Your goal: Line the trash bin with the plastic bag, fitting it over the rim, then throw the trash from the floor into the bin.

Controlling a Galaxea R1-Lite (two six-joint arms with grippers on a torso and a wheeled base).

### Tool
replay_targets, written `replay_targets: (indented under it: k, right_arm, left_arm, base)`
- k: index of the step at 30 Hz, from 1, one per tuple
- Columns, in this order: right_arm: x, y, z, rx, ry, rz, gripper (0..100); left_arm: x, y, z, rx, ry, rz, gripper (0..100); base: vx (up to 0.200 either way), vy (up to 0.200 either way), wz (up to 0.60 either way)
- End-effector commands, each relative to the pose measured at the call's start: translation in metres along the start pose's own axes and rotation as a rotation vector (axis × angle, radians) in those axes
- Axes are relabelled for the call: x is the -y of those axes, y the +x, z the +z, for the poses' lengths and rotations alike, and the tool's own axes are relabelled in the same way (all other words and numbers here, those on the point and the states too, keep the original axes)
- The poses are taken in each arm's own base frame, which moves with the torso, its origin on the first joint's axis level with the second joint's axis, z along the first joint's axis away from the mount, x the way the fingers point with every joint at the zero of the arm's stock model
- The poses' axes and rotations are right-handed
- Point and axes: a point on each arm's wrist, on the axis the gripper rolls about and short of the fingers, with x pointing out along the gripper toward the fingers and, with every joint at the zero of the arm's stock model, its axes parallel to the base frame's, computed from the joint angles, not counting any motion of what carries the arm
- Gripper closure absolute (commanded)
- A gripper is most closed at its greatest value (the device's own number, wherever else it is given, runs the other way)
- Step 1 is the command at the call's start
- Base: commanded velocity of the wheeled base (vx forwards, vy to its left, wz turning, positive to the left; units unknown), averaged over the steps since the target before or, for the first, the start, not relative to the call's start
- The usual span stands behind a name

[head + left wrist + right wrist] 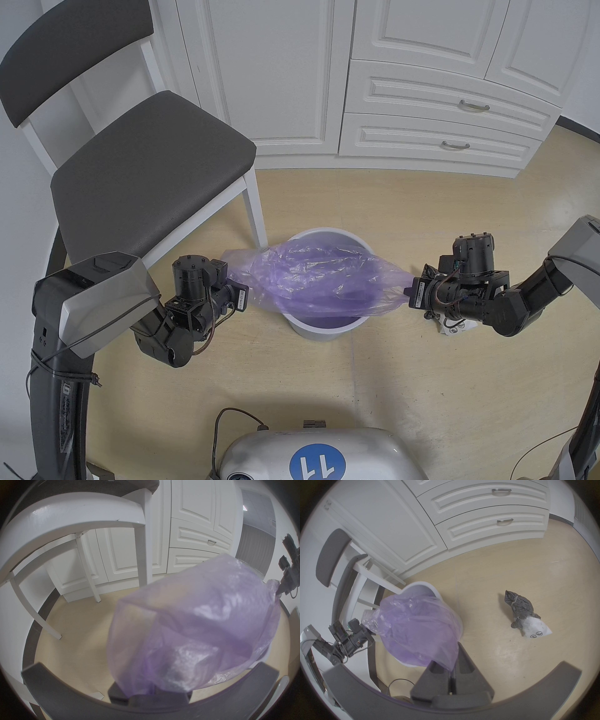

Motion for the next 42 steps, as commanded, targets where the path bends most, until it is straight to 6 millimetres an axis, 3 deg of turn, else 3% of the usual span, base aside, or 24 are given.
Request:
replay_targets:
  k: [1,3,12,19,32,35,37,42]
  right_arm:
    - [-0.008,0.001,0.005,0.019,0.021,0.024,100]
    - [-0.023,0.002,0.006,0.031,0.085,0.061,100]
    - [-0.051,0.007,0.014,0.054,0.282,0.144,100]
    - [-0.044,0.029,-0.001,0.019,0.294,0.109,100]
    - [-0.030,0.035,0.004,0.032,0.307,0.080,100]
    - [-0.031,0.029,0.007,0.040,0.291,0.073,100]
    - [-0.029,0.009,0.017,0.048,0.223,0.053,100]
    - [-0.018,0.003,0.014,-0.004,0.124,-0.001,100]
  left_arm:
    - [-0.005,-0.006,0.006,0.005,-0.002,-0.001,100]
    - [-0.008,-0.010,0.011,0.013,-0.003,0.000,100]
    - [-0.012,-0.013,0.013,0.015,-0.005,-0.004,100]
    - [-0.006,-0.014,0.006,-0.005,0.000,-0.018,100]
    - [0.001,-0.013,0.001,-0.015,0.004,-0.036,100]
    - [0.001,-0.018,0.000,-0.012,0.004,-0.068,100]
    - [-0.003,-0.029,0.006,0.011,-0.004,-0.153,100]
    - [-0.006,-0.036,0.010,0.011,-0.009,-0.184,100]
  base:
    - [0.000,0.000,0.00]
    - [0.000,0.000,0.00]
    - [0.000,0.000,0.00]
    - [0.000,0.000,0.00]
    - [0.000,0.000,0.00]
    - [0.000,0.000,0.00]
    - [0.000,0.000,0.00]
    - [0.000,0.000,0.00]
